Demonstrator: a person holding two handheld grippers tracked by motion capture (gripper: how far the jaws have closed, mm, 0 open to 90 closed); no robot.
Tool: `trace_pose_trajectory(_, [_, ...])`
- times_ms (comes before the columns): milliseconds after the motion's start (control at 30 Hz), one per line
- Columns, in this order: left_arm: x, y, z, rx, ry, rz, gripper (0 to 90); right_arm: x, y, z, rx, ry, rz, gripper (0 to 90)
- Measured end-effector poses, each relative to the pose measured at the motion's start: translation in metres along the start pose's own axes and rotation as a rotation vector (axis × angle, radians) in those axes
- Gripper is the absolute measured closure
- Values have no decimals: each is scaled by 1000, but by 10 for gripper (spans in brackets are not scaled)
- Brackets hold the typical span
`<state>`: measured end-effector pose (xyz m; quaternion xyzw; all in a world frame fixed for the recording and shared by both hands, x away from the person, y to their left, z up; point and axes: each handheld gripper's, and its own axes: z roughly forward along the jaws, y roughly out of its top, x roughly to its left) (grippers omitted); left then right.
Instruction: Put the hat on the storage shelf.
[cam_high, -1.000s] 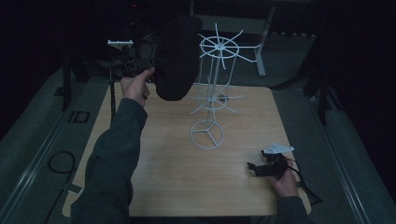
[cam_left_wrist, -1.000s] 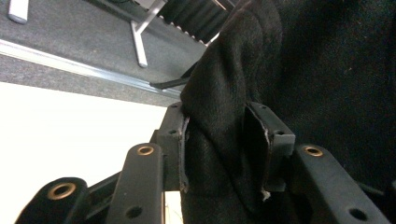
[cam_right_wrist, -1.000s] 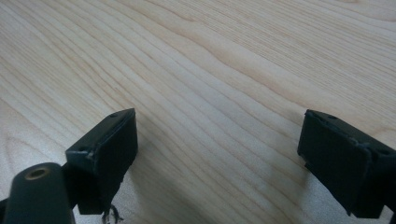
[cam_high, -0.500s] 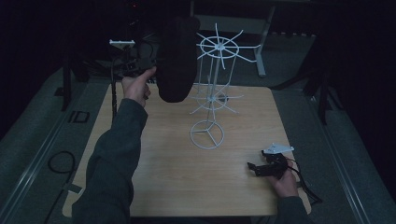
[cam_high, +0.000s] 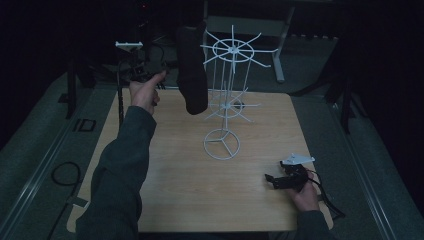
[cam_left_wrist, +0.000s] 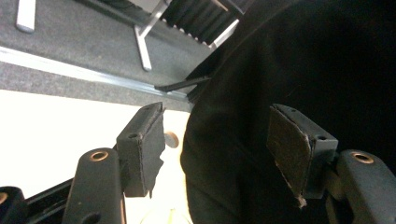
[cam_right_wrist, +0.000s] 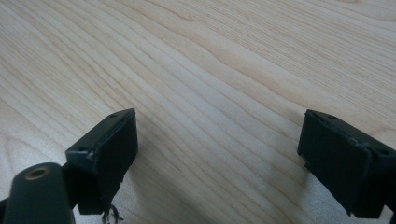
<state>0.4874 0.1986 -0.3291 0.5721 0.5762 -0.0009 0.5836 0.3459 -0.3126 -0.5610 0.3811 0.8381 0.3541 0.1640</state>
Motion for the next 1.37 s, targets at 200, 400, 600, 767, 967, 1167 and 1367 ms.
trace_pose_trajectory(200, [1,1,-3,-8,10,7,374,0,0,0,0,0,1,119])
trace_pose_trajectory(400, [2,1,-5,-1,36,30,375,0,0,0,0,-1,0,119])
trace_pose_trajectory(600, [1,1,-9,1,63,58,389,0,0,0,0,0,0,119])
trace_pose_trajectory(767, [1,1,-13,1,90,76,394,0,0,0,0,0,1,119])
trace_pose_trajectory(967, [0,0,-16,10,120,99,401,0,0,0,0,0,1,119])
trace_pose_trajectory(1167, [-2,-1,-23,26,163,144,400,0,0,0,0,-1,1,119])
trace_pose_trajectory(1367, [3,-5,-35,33,202,165,400,0,0,0,0,-1,1,119])
